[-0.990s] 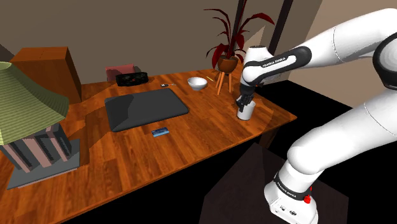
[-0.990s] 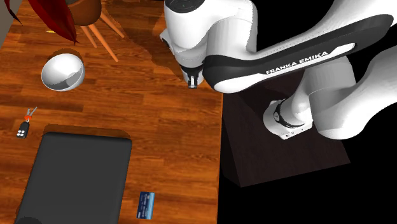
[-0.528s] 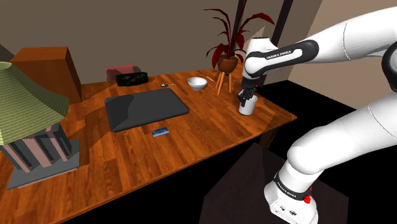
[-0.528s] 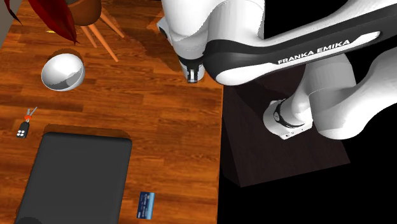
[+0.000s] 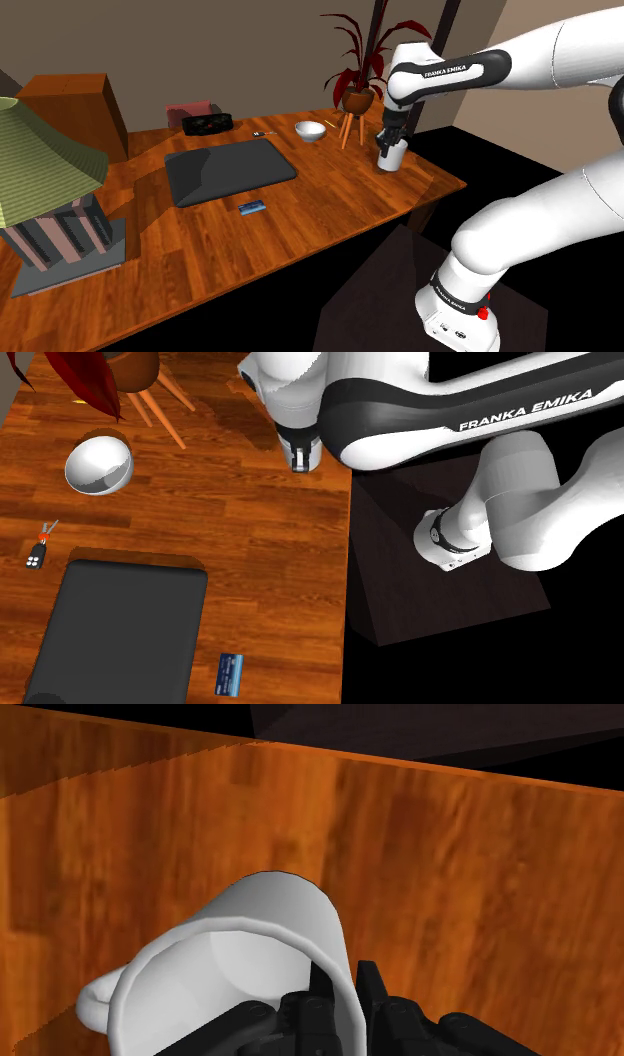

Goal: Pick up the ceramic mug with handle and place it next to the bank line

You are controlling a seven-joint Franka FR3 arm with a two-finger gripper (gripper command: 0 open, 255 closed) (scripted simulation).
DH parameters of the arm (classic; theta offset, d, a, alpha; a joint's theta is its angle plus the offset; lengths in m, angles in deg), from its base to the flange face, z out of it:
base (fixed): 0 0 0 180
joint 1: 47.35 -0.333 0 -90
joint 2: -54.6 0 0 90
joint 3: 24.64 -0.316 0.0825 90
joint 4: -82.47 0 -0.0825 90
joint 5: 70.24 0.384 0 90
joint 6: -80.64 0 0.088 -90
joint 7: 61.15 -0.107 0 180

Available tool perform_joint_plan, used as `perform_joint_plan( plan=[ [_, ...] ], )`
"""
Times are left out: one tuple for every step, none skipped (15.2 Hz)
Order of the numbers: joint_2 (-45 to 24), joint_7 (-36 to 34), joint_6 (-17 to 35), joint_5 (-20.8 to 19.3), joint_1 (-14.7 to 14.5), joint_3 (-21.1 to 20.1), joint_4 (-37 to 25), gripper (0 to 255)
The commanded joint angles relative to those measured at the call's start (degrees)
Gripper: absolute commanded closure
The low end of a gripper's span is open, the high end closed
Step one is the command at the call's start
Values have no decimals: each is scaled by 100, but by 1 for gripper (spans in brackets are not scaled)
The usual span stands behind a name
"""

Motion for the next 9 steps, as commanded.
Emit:
perform_joint_plan(
  plan=[
    [72, 8, -194, 10, -3, -18, -121, 255],
    [87, 13, -275, 15, -5, -25, -186, 255],
    [102, 19, -355, 21, -6, -31, -253, 255],
    [114, 24, -435, 26, -8, -37, -320, 255],
    [126, 30, -514, 32, -10, -43, -388, 255],
    [135, 35, -593, 37, -12, -48, -457, 255],
    [144, 41, -672, 42, -14, -54, -528, 255],
    [151, 46, -750, 48, -16, -60, -599, 255],
    [155, 51, -809, 52, -18, -64, -654, 255]
  ],
)
